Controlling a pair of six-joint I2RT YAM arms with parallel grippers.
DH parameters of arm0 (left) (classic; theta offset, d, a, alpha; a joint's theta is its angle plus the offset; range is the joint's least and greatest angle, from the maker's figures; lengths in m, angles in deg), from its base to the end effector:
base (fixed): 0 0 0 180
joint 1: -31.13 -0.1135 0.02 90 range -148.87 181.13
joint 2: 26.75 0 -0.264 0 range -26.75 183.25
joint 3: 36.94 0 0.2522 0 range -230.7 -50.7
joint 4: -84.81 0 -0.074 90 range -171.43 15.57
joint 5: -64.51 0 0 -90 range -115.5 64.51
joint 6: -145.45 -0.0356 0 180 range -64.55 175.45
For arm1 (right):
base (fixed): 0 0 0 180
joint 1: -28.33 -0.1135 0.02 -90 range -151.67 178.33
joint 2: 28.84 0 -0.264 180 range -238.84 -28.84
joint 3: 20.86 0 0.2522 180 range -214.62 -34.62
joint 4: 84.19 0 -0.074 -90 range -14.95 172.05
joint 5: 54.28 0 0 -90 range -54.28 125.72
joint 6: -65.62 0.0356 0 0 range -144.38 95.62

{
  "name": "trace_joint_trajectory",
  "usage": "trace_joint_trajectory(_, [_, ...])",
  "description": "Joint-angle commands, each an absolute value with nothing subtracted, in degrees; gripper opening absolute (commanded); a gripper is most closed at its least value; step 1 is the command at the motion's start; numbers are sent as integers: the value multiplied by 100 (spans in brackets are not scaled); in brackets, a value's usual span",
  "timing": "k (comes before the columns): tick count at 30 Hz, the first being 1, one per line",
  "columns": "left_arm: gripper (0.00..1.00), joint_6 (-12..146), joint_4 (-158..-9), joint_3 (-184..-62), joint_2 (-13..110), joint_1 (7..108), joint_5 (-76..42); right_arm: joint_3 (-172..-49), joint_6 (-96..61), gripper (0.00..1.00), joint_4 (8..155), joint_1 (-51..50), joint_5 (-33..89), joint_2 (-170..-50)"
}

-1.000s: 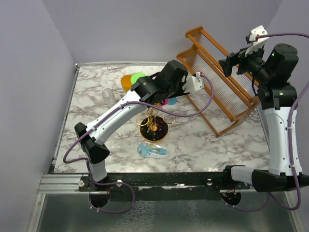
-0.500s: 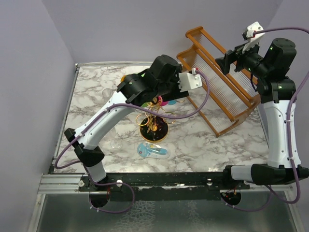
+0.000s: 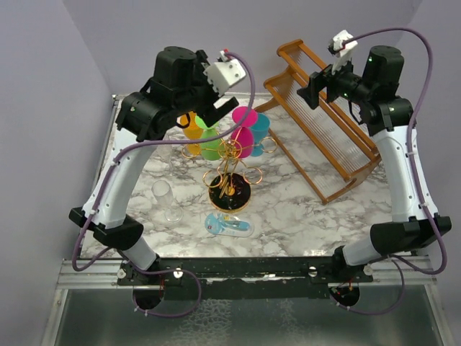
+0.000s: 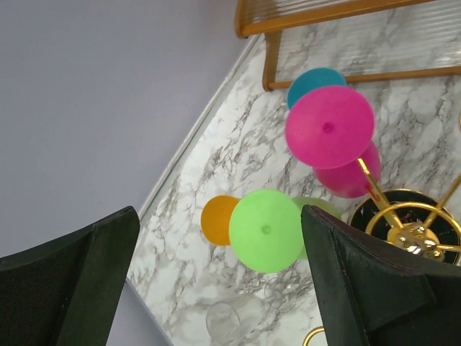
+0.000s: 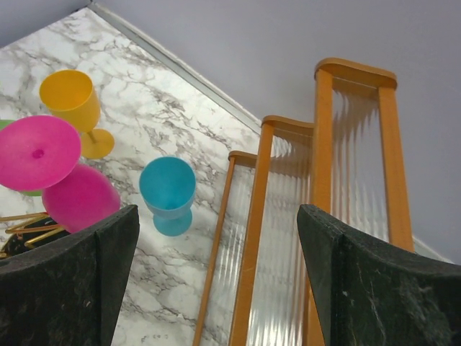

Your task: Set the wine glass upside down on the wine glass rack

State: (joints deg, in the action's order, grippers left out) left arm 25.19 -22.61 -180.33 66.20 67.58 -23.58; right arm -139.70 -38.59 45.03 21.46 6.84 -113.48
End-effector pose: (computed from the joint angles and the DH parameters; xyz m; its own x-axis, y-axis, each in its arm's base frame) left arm 0.2372 -0.1766 0.5303 0.0499 0.5893 -0.8064 0.6871 0.5657 0.4559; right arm 0.3005 0.0535 0.4881 -0.1361 -0.2329 -0.9629 -0.6166 0.7807 -0.1017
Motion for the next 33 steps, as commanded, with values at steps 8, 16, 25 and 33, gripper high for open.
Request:
trace_joint_trajectory(8, [99, 3161, -2719, -17363, 6034, 5568, -1991, -14376, -4204, 85, 4391, 1228, 1803, -12189])
trace_joint_trajectory(16, [99, 3182, -2968, -16971, 5730, 5351, -2031, -14757, -4212, 75, 4281, 950, 2204, -13024])
trace_joint_trajectory(25, [99, 3150, -3015, -16764, 5579, 5303, -2004, -15218, -4195, 60, 4042, 832, 2311, -13892])
trace_joint_trajectory(33, [99, 3129, -2993, -16721, 5554, 5302, -1926, -15441, -4178, 50, 3844, 790, 2232, -14485])
